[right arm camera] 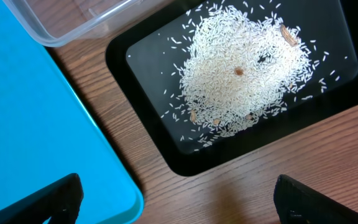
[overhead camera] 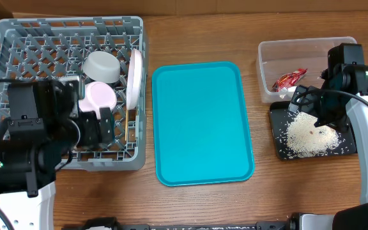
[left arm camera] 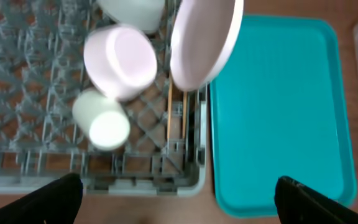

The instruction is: Sort waste into correct bins and load items into the dishwasher

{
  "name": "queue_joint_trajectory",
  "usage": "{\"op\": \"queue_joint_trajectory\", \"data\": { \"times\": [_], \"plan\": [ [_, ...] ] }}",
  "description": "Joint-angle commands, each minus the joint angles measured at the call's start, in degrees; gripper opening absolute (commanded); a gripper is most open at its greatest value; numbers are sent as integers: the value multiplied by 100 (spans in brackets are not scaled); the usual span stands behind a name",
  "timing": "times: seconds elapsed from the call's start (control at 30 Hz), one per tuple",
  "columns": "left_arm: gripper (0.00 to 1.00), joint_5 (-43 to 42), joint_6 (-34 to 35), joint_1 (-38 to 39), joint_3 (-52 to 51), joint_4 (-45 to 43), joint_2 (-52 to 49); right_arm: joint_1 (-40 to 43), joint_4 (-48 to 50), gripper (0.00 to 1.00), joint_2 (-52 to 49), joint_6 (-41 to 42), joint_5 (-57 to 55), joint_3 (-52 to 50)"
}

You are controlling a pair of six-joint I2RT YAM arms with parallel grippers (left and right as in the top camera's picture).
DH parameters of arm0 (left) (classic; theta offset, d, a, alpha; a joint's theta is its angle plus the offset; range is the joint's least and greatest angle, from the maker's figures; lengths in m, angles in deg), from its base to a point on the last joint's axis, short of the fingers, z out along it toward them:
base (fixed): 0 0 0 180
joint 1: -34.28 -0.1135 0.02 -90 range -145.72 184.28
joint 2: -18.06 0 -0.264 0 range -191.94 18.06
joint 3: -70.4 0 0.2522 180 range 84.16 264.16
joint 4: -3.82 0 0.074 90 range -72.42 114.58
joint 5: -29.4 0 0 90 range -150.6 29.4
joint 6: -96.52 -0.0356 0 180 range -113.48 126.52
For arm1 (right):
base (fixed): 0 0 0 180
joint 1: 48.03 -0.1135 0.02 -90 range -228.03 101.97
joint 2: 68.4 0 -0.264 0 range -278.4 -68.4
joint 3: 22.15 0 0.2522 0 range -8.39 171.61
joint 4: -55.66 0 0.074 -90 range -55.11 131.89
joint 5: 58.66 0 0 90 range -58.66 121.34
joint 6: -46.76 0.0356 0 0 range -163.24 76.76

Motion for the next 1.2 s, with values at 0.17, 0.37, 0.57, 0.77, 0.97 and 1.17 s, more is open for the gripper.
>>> {"op": "queue_joint_trajectory", "data": {
  "times": [0.17,0.37,0.57,0.77,0.97,1.17],
  "plan": [
    [100,37,-240,31,-2026,-1873,1683,28,33,100,48,7,31,61],
    [100,39,-238,39,-3974,-3471,3067,28,33,100,48,7,31,61],
    [100,275,-87,310,-5849,-5082,4586,28,31,100,48,7,31,61],
    [100,850,411,614,-7285,-6376,5939,28,33,100,48,7,31,61],
    [100,1080,321,616,-8135,-7622,6380,28,33,100,48,7,31,61],
    [100,1036,216,616,-8561,-7755,6380,28,33,100,48,7,31,61]
  ]
}}
